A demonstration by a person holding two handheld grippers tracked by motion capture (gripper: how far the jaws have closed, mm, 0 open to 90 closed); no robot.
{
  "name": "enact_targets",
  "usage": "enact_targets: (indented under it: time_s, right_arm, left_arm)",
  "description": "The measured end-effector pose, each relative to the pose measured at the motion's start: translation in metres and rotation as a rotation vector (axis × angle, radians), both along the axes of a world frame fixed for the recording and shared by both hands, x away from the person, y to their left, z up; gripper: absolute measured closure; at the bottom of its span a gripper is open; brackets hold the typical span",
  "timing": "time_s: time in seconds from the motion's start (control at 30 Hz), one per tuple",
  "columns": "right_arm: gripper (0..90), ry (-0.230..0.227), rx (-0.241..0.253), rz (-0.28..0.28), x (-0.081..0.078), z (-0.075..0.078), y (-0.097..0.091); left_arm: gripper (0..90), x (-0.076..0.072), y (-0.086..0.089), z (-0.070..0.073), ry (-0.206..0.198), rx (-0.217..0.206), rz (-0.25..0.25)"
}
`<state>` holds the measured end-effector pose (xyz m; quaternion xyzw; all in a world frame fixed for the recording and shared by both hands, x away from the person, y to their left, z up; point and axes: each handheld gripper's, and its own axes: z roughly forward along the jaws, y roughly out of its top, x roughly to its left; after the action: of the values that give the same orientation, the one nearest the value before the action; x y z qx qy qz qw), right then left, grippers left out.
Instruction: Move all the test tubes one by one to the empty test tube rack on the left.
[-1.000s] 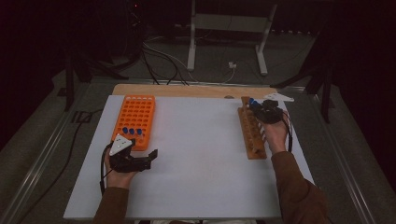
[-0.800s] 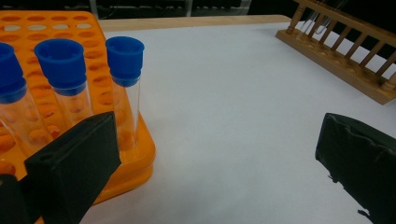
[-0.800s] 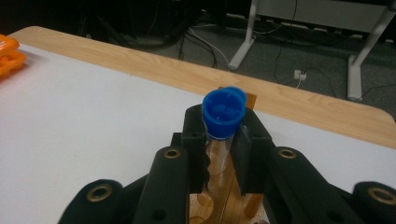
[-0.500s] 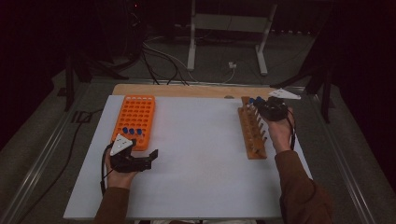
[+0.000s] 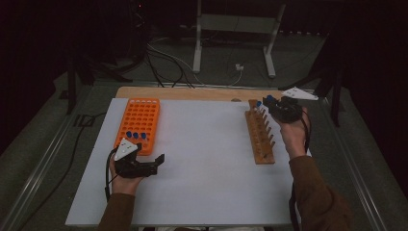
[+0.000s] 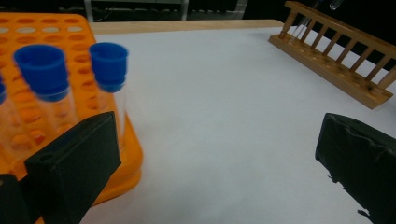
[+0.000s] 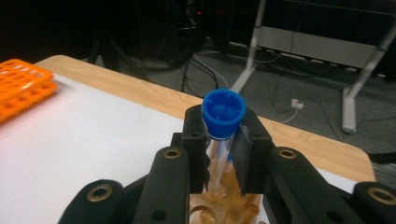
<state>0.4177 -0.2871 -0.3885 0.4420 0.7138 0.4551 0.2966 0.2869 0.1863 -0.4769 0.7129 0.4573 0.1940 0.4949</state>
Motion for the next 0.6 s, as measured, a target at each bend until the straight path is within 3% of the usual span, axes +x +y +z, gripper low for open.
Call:
enact_targets:
  time_s: [0.37, 0.6]
  right_arm:
    - [76.6, 0.037, -0.017, 0.099, -0.01, -0.008, 0.024]
    - [76.6, 0.051, -0.008, 0.163, -0.017, -0.011, 0.043]
  left_arm:
    - [1.2, 0.001, -0.038, 0.01, -0.029, 0.038, -0.104]
    - [1.5, 0.009, -0.057, 0.018, -0.055, 0.035, -0.132]
